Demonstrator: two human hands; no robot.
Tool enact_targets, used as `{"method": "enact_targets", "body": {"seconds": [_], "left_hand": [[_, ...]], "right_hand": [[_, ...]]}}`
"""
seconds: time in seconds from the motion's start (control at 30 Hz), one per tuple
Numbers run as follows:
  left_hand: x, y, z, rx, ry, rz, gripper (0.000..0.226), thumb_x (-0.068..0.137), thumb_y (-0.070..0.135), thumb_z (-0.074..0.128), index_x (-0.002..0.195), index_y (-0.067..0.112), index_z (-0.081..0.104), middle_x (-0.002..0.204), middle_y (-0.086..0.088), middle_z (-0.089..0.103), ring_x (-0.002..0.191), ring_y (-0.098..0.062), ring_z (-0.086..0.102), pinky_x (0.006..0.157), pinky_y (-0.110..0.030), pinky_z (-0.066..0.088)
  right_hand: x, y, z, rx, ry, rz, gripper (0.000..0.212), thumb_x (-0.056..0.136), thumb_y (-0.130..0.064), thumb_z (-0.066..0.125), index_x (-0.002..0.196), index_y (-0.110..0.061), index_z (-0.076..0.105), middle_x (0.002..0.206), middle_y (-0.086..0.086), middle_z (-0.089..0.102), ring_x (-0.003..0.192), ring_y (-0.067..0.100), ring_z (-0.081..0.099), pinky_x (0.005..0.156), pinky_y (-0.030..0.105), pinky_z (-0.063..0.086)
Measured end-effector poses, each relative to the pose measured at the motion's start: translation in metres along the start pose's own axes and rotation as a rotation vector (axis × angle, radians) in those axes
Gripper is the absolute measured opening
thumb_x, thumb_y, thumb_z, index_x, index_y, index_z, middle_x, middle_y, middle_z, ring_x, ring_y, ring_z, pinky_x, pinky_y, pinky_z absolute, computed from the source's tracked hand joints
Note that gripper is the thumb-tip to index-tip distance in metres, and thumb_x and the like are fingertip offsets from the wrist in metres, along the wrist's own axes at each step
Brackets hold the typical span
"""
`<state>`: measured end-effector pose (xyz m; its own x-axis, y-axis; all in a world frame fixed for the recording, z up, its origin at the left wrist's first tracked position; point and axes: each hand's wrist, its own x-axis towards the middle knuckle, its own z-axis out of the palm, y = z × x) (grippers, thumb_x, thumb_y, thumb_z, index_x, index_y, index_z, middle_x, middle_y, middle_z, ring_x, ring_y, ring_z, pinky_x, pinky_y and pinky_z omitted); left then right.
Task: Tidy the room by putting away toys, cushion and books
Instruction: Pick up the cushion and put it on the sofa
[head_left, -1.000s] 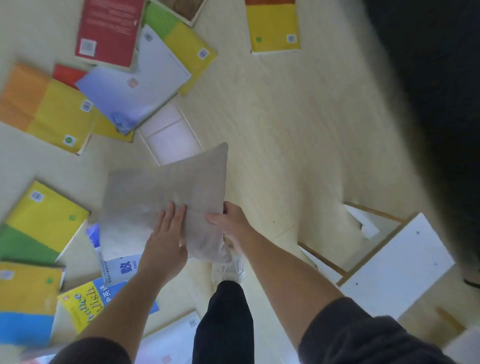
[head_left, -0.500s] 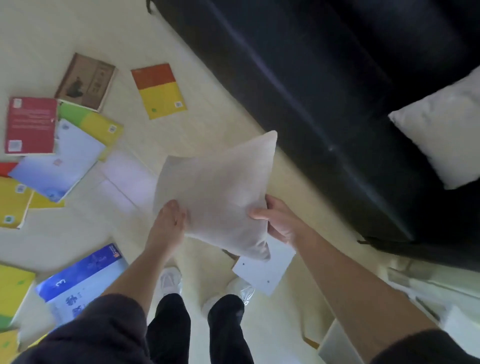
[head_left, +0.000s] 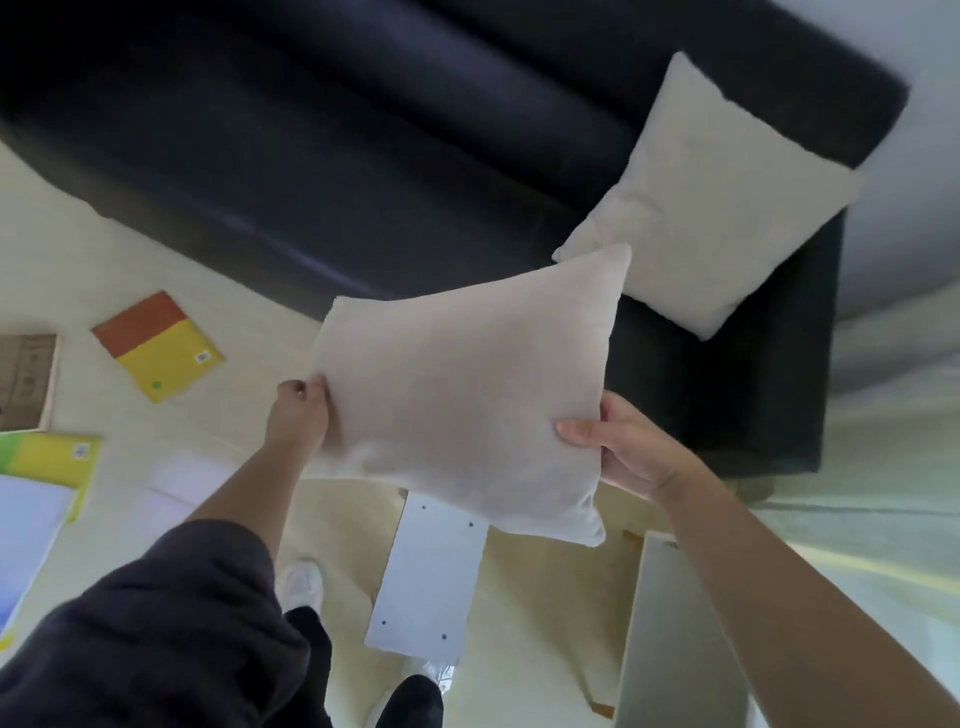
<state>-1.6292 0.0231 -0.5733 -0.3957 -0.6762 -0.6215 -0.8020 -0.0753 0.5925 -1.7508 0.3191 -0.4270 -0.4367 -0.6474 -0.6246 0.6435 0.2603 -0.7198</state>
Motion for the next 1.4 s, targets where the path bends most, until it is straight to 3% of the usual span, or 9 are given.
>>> {"method": "enact_targets", "body": {"seconds": [0.17,0.33,0.43,0.53,0.8,0.93,1.07,1.23,1.4], "left_hand": [[0.030,0.100,0.006,-0.126,-0.101,-0.064,0.069,0.097,0.056,0.031,0.140,0.003,0.036,0.141,-0.022,0.044,0.127,-0.038,0.043,0.105,-0.043,0.035],[0.111,0.200,0.010,-0.143,-0.197,-0.144,0.102,0.071,0.084,0.030,0.141,0.011,0.043,0.142,-0.013,0.047,0.129,-0.034,0.045,0.111,-0.047,0.032],[0.146,0.262,0.008,-0.080,-0.229,-0.152,0.105,0.059,0.092,0.030,0.132,0.020,0.052,0.130,-0.012,0.056,0.119,-0.039,0.051,0.104,-0.053,0.038],[0.186,0.310,0.004,-0.078,-0.257,-0.084,0.101,0.050,0.099,0.033,0.120,0.030,0.059,0.119,-0.004,0.063,0.108,-0.034,0.058,0.096,-0.055,0.043],[0.192,0.353,-0.010,-0.124,-0.258,0.138,0.069,0.091,0.066,0.038,0.138,0.017,0.046,0.120,0.000,0.052,0.108,-0.024,0.050,0.089,-0.037,0.037],[0.213,0.331,-0.016,-0.093,-0.283,0.222,0.043,0.094,0.047,0.045,0.129,0.021,0.047,0.121,-0.004,0.056,0.106,-0.027,0.054,0.088,-0.040,0.042],[0.246,0.328,-0.002,-0.130,-0.302,0.186,0.033,0.092,0.028,0.046,0.123,0.017,0.047,0.115,-0.010,0.056,0.099,-0.029,0.054,0.082,-0.039,0.042],[0.303,0.367,0.045,-0.194,-0.303,0.150,0.023,0.089,0.020,0.045,0.112,0.023,0.046,0.114,-0.007,0.054,0.099,-0.026,0.052,0.082,-0.038,0.042],[0.352,0.419,0.090,-0.186,-0.304,0.171,0.025,0.087,0.019,0.045,0.111,0.022,0.045,0.110,-0.002,0.053,0.105,-0.028,0.053,0.091,-0.046,0.044]], "right_hand": [[-0.002,-0.068,-0.031,0.051,0.003,-0.067,0.062,0.068,-0.007,0.081,0.125,-0.003,0.057,0.119,0.016,0.067,0.107,0.031,0.066,0.082,0.038,0.056],[0.039,-0.123,-0.050,0.051,0.068,-0.099,0.060,0.076,-0.003,0.070,0.133,-0.003,0.051,0.131,0.020,0.059,0.119,0.037,0.058,0.094,0.045,0.052],[0.065,-0.147,-0.058,0.103,0.094,-0.098,0.060,0.070,-0.009,0.082,0.125,-0.009,0.059,0.125,0.016,0.064,0.115,0.035,0.061,0.091,0.042,0.054],[0.088,-0.164,-0.071,0.125,0.166,-0.064,0.044,0.082,0.001,0.067,0.125,-0.007,0.057,0.123,0.013,0.066,0.114,0.030,0.063,0.091,0.037,0.054],[0.155,-0.155,-0.083,-0.354,0.596,0.075,0.059,0.077,-0.011,0.077,0.128,-0.023,0.052,0.115,-0.012,0.064,0.113,0.011,0.059,0.100,0.035,0.047],[0.188,-0.137,-0.079,-0.218,0.707,0.085,0.072,0.078,0.005,0.068,0.137,-0.019,0.035,0.113,-0.013,0.053,0.117,0.016,0.050,0.091,0.030,0.045],[0.233,-0.138,-0.084,-0.034,0.753,0.076,0.073,0.079,0.011,0.055,0.140,-0.020,0.030,0.112,-0.010,0.053,0.083,0.008,0.047,0.055,0.014,0.037],[0.304,-0.164,-0.130,0.060,0.889,0.033,0.081,0.073,0.007,0.054,0.145,-0.022,0.029,0.119,0.000,0.054,0.109,0.023,0.051,0.066,0.025,0.042],[0.373,-0.198,-0.181,0.089,1.011,0.054,0.079,0.076,0.001,0.056,0.145,-0.023,0.026,0.113,-0.001,0.052,0.101,0.023,0.048,0.057,0.024,0.035]]}}
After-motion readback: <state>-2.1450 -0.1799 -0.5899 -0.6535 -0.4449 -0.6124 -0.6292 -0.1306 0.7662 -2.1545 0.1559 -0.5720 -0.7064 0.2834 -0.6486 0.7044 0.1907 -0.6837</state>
